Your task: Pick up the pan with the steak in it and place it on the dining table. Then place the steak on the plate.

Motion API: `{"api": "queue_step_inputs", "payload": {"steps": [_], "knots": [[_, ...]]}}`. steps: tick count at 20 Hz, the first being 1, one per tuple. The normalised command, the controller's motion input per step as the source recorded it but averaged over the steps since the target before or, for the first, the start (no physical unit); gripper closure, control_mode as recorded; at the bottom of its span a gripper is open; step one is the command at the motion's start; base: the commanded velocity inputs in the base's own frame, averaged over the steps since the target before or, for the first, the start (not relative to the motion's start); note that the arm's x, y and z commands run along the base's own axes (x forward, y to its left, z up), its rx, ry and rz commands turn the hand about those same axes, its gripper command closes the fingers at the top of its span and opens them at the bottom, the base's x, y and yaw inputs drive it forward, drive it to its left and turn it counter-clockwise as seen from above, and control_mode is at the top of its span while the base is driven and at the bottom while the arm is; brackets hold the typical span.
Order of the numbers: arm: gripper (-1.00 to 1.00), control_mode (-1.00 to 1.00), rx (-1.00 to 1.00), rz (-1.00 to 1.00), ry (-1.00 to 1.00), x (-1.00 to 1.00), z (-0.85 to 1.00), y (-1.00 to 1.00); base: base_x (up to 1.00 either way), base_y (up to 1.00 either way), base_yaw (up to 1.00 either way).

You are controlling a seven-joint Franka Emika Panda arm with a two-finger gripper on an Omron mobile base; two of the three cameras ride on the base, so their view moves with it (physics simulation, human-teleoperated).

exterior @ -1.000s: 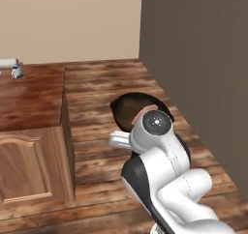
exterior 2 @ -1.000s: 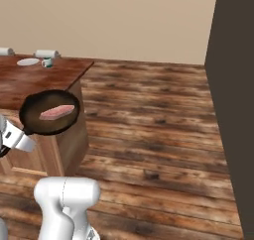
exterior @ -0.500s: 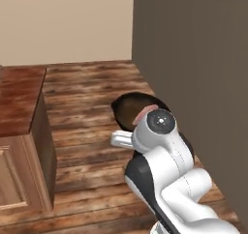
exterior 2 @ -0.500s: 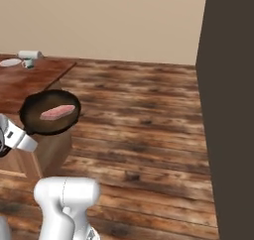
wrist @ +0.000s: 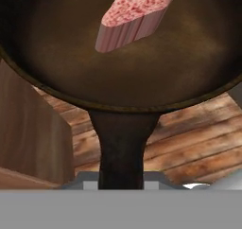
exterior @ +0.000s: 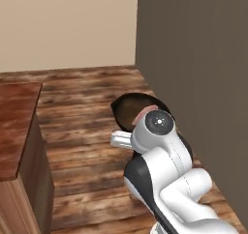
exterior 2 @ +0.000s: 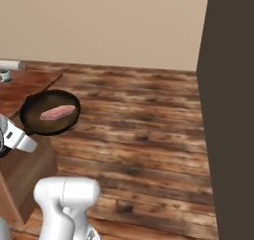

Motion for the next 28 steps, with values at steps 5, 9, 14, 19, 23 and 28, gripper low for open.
{"api": "queue_step_inputs", "payload": {"steps": [5, 9, 14, 19, 23, 28], "knots": [[1.0, 1.0, 0.0, 0.0, 0.0, 0.0, 0.0, 0.0, 1.0, -0.18, 0.0], [1.0, 1.0, 0.0, 0.0, 0.0, 0.0, 0.0, 0.0, 1.0, -0.17, 0.0], [1.0, 1.0, 0.0, 0.0, 0.0, 0.0, 0.0, 0.0, 1.0, -0.13, 0.0], [1.0, 1.0, 0.0, 0.0, 0.0, 0.0, 0.0, 0.0, 1.0, -0.11, 0.0], [1.0, 1.0, 0.0, 0.0, 0.0, 0.0, 0.0, 0.0, 1.0, -0.06, 0.0], [1.0, 1.0, 0.0, 0.0, 0.0, 0.0, 0.0, 0.0, 1.0, -0.05, 0.0]]}}
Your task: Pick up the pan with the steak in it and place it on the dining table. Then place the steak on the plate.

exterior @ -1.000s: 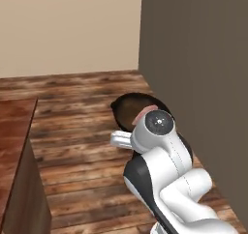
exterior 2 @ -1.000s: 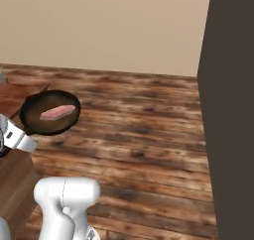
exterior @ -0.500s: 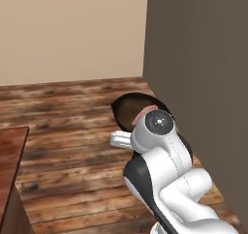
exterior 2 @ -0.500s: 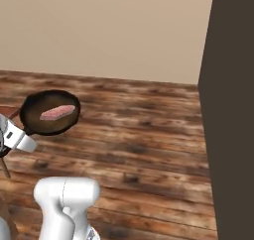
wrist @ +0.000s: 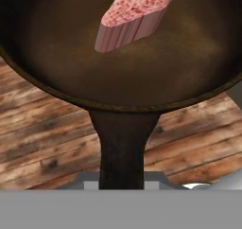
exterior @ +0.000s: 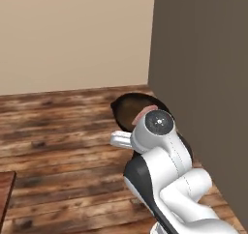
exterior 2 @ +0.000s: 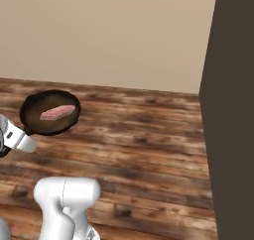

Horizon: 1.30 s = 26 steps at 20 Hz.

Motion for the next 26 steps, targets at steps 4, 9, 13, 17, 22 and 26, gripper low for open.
{"api": "queue_step_inputs", "payload": {"steps": [4, 9, 13, 17, 22, 26], "knots": [[1.0, 1.0, 0.0, 0.0, 0.0, 0.0, 0.0, 0.0, 1.0, -0.04, 0.0], [1.0, 1.0, 0.0, 0.0, 0.0, 0.0, 0.0, 0.0, 1.0, -0.09, 0.0], [1.0, 1.0, 0.0, 0.0, 0.0, 0.0, 0.0, 0.0, 1.0, -0.11, 0.0], [1.0, 1.0, 0.0, 0.0, 0.0, 0.0, 0.0, 0.0, 1.0, -0.08, 0.0], [1.0, 1.0, 0.0, 0.0, 0.0, 0.0, 0.0, 0.0, 1.0, -0.04, 0.0], [1.0, 1.0, 0.0, 0.0, 0.0, 0.0, 0.0, 0.0, 0.99, -0.03, 0.0]]}}
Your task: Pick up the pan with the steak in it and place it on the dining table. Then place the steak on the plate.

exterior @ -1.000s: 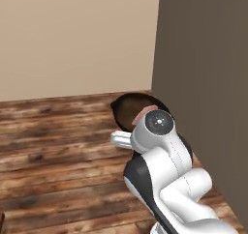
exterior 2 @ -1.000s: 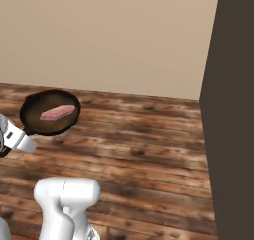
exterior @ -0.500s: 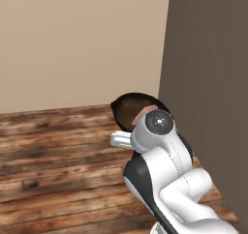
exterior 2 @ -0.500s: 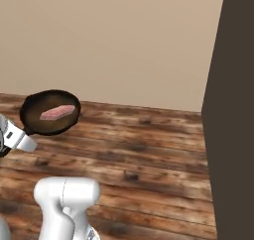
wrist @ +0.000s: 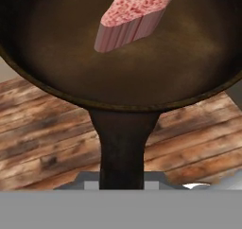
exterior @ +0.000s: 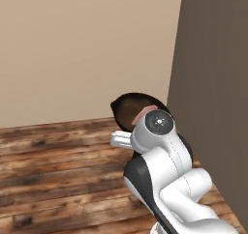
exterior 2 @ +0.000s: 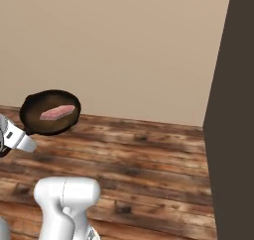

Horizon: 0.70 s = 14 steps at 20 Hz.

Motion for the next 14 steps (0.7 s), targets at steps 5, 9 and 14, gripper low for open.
{"api": "queue_step_inputs", "payload": {"steps": [5, 9, 14], "knots": [[1.0, 1.0, 0.0, 0.0, 0.0, 0.0, 0.0, 0.0, 0.31, -0.08, 0.13], [1.0, 1.0, 0.0, 0.0, 0.0, 0.0, 0.0, 0.0, -0.15, 0.0, 0.38], [1.0, 1.0, 0.0, 0.0, 0.0, 0.0, 0.0, 0.0, -0.18, 0.0, 0.44]]}}
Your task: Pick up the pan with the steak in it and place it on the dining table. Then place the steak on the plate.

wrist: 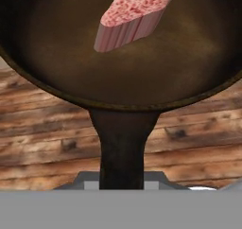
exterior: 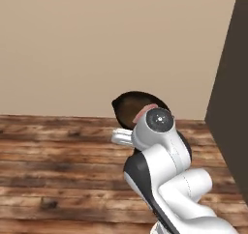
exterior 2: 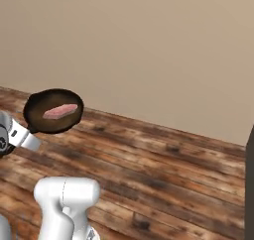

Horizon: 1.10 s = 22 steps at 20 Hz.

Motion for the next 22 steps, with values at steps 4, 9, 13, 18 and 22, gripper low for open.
{"api": "queue_step_inputs", "payload": {"steps": [4, 9, 13, 18, 22], "knots": [[1.0, 1.0, 0.0, 0.0, 0.0, 0.0, 0.0, 0.0, -0.18, 0.02, 0.42], [1.0, 1.0, 0.0, 0.0, 0.0, 0.0, 0.0, 0.0, -0.12, 0.04, 0.44], [1.0, 1.0, 0.0, 0.0, 0.0, 0.0, 0.0, 0.0, -0.09, 0.07, 0.45], [1.0, 1.0, 0.0, 0.0, 0.0, 0.0, 0.0, 0.0, -0.08, 0.05, 0.45], [1.0, 1.0, 0.0, 0.0, 0.0, 0.0, 0.0, 0.0, -0.08, 0.04, 0.46]]}}
